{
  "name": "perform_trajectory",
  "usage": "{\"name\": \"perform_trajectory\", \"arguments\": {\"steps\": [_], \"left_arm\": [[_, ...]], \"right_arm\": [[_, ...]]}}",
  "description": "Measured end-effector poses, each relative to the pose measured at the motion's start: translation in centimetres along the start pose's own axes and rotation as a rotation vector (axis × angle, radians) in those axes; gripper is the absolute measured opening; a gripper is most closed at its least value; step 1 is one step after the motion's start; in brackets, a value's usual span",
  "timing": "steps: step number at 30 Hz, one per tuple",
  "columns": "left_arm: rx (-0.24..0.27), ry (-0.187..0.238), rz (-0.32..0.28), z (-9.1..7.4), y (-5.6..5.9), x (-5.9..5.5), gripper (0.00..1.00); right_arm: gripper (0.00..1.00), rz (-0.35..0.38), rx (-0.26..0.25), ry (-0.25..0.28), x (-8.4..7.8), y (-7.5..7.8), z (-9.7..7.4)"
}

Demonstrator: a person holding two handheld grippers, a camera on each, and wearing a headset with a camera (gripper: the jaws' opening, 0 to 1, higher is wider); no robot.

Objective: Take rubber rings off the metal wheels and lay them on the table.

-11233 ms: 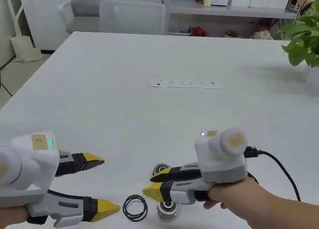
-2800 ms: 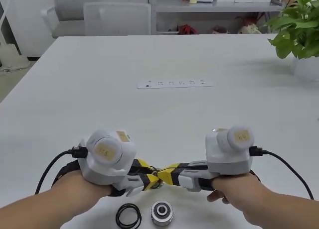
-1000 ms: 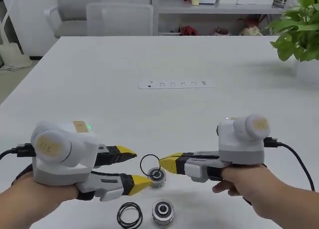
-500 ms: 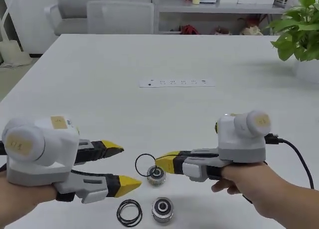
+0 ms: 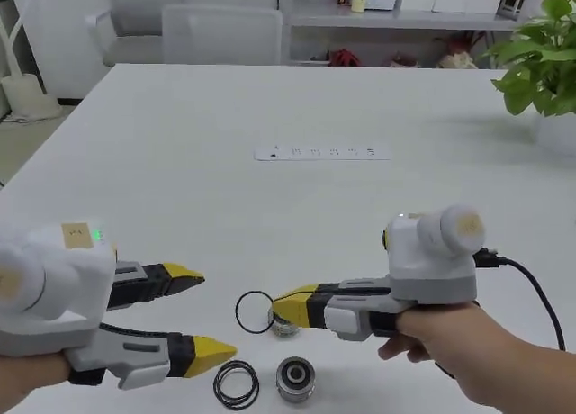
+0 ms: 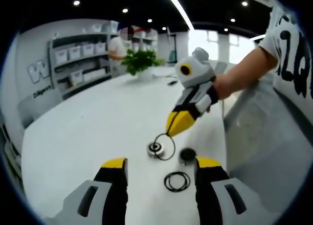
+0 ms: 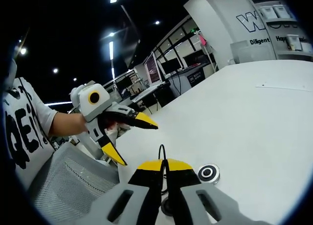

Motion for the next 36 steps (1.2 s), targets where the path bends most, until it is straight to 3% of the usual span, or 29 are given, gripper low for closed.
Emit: {"name": "perform_trajectory", "arguments": {"steps": [16, 36], "left_arm": [[0.016, -0.025, -0.007, -1.5, 0.3, -1.6, 0.58], [0.02, -0.035, -0.033, -1.6, 0.8, -2.6, 0.58]], "right_arm": [[0.0, -0.005, 0.054, -0.093, -2.3, -1.4, 1.6], [0.0, 0.032, 0.075, -0.175, -4.7, -1.5, 2.8]]}}
Point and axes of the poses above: the centre of the closed fingertips' face, and the gripper's own axes: z roughly forward along the fingers, y roughly to its right, x roughly out of its top, the point moved 7 cm from there along -z, roughly backward along the fingers, and after that the axes turned 4 degrees about -z, right-handed, at the moved point
